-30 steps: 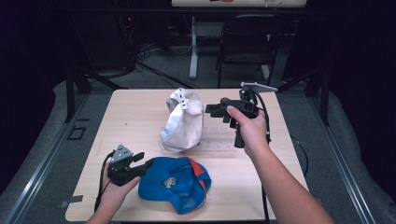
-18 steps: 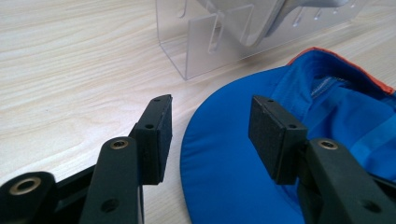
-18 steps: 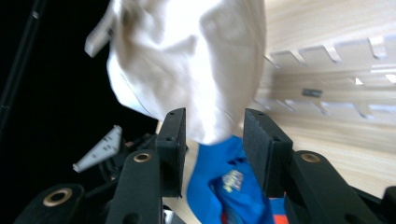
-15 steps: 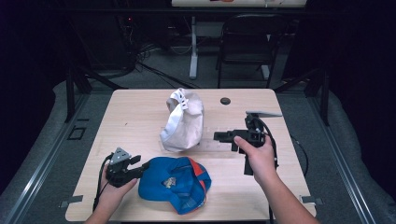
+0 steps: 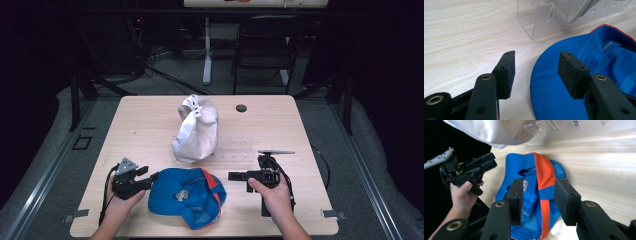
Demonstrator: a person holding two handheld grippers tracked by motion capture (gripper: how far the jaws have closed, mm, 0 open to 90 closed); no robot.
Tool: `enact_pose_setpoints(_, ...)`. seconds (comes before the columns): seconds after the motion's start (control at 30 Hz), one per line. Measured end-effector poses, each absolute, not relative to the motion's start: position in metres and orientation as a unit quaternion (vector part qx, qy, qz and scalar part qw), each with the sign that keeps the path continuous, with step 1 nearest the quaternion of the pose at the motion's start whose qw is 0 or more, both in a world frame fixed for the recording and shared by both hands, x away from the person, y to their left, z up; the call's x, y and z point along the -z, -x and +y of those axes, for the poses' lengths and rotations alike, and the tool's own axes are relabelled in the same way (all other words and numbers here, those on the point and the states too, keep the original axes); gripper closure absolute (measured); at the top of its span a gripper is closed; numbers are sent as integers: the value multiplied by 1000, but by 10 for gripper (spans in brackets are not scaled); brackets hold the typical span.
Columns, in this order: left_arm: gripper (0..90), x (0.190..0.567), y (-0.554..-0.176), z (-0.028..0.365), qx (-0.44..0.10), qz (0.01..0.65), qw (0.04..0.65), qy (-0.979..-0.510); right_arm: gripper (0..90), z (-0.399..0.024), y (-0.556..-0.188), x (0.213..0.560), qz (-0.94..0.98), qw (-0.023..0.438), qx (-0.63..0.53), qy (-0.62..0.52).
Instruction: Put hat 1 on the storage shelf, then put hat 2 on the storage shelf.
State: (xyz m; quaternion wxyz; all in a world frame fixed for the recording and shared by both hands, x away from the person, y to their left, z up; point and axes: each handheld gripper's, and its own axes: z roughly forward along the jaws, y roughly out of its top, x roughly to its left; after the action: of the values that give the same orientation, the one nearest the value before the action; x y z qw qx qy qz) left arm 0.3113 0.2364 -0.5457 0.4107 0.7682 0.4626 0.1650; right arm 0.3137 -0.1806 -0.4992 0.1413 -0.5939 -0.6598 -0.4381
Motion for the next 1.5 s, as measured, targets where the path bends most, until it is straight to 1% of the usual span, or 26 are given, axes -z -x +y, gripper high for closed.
enact_pose_setpoints(0.2,486,547,-311,237,-165,463,410,-768,598,-181,-306,510,-663,134,436,593)
enact_pose_setpoints(0.27,486,547,-312,236,-163,463,409,-769,598,-181,-304,516,-660,141,440,592)
enact_pose_setpoints(0.6,484,548,-311,235,-165,460,408,-771,598,-180,-296,527,-670,131,431,590)
enact_pose_setpoints(0.7,480,548,-311,236,-164,464,407,-770,598,-183,-293,533,-666,136,432,593)
enact_pose_setpoints(0.73,480,548,-311,237,-165,463,408,-769,598,-185,-293,533,-679,128,415,592)
enact_pose_setpoints(0.77,479,548,-310,237,-165,465,408,-768,598,-183,-292,537,-662,138,436,595)
enact_pose_setpoints(0.83,479,548,-310,238,-167,464,406,-769,598,-186,-291,537,-676,132,419,592)
enact_pose_setpoints(0.87,479,548,-310,238,-168,465,406,-769,598,-185,-291,539,-668,140,427,593)
enact_pose_setpoints(1.23,475,548,-309,242,-169,473,409,-762,600,-180,-283,554,-673,144,430,583)
enact_pose_setpoints(1.3,475,548,-309,242,-171,473,409,-761,600,-180,-281,555,-685,141,417,580)
enact_pose_setpoints(1.5,475,549,-309,244,-171,472,407,-763,598,-174,-281,561,-686,166,417,572)
